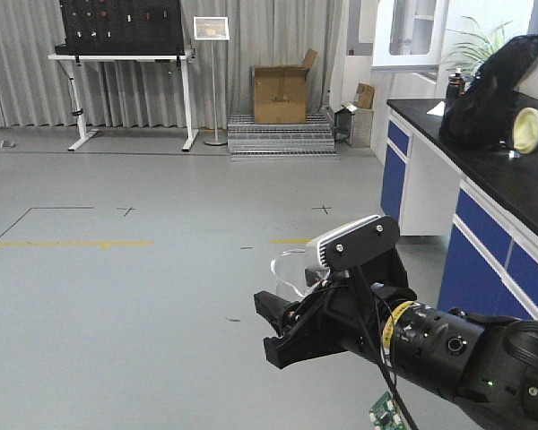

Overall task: Pick beaker and place in left cabinet
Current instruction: 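Drive away from the bench holding the beaker in the right gripper, then drive toward the white cabinet with the open glass door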

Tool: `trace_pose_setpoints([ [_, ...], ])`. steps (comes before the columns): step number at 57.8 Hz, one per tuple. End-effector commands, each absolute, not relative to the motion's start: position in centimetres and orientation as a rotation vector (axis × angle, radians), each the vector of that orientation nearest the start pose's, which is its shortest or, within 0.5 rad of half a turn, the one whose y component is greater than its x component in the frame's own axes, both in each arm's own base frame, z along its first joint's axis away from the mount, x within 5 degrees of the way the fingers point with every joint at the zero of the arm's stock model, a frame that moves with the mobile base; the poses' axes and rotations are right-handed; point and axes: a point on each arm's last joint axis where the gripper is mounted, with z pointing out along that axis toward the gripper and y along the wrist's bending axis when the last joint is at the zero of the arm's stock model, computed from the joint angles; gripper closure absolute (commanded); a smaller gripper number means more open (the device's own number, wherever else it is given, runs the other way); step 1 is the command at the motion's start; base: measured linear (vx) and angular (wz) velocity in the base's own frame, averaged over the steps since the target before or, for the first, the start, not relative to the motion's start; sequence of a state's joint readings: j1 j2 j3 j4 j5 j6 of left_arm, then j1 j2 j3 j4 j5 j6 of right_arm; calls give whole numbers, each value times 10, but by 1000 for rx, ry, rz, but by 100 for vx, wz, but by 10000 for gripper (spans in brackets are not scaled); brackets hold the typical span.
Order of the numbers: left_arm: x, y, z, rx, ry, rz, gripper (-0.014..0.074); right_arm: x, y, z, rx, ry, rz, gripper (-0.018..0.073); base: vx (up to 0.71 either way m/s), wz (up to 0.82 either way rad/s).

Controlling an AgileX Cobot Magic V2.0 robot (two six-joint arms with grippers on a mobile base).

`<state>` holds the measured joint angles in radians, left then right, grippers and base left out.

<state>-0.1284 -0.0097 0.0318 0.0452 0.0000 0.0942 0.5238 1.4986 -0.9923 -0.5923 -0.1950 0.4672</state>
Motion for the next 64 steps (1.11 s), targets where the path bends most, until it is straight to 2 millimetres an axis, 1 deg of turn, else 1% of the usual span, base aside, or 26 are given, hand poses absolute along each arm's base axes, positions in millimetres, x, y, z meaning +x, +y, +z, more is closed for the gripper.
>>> trace_pose_setpoints([
  [1, 55, -7, 205, 189, 1416, 2, 595, 288, 181, 329, -630, 1602, 437, 568, 63, 3],
  [31, 55, -7, 205, 189, 1416, 2, 595, 288, 181, 329, -629, 1606, 434, 568, 67, -1],
  [64, 55, -7, 205, 189, 1416, 2, 595, 289, 181, 329, -629, 1609, 433, 568, 73, 4],
])
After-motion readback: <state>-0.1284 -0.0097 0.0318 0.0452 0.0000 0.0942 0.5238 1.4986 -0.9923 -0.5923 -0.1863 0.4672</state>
